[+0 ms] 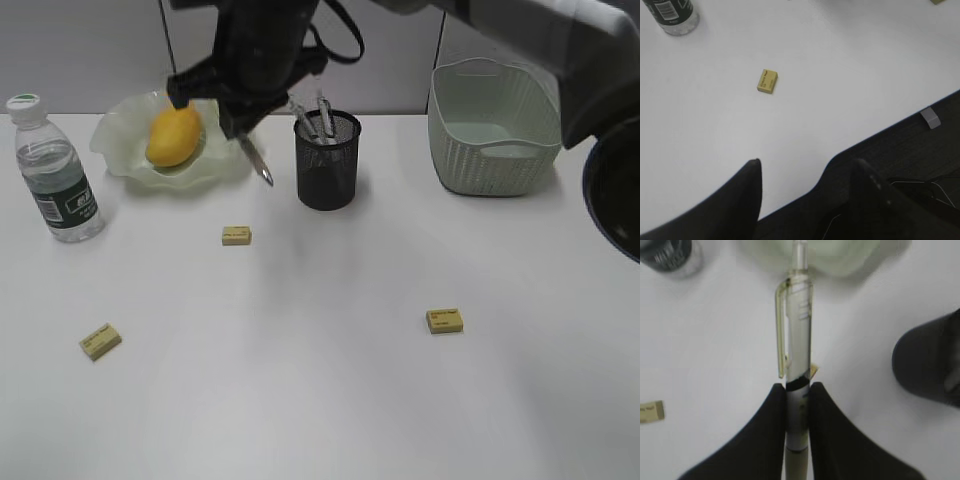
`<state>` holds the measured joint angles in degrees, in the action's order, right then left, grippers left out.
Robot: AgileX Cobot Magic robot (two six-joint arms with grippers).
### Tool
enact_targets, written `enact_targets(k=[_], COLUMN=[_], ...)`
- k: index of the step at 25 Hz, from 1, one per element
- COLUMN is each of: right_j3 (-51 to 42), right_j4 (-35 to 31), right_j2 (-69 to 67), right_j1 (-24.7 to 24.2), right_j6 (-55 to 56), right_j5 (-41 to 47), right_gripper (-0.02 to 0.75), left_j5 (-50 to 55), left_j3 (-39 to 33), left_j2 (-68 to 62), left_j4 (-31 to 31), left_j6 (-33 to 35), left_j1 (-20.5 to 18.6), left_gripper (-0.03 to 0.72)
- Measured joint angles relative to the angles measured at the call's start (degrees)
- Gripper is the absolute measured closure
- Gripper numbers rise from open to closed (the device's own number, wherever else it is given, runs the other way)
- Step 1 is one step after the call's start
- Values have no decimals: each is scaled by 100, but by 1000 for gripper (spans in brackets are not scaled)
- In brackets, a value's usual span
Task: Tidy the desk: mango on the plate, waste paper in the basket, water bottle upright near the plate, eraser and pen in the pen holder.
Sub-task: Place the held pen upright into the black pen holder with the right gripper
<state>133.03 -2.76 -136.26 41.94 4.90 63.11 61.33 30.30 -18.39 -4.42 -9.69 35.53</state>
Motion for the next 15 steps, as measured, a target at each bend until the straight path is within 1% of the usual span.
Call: enact_targets(k=[3,9,12,15], right_j3=[386,454,454,454], right_j4=[276,993,1316,1461], right_j2=[90,586,795,844], right_j1=[0,-120,-166,-250], right_j6=[-4,-11,38,231], right_j5=[-24,-107,-396,-698], right_gripper=[623,623,623,623], left_j5=[0,0,0,0], left_j3=[0,0,0,0], left_j2=[0,0,0,0], left_j4=[0,0,0,0], left_j6=[0,0,0,0], left_j1=[0,0,0,0], left_gripper=[256,256,256,256])
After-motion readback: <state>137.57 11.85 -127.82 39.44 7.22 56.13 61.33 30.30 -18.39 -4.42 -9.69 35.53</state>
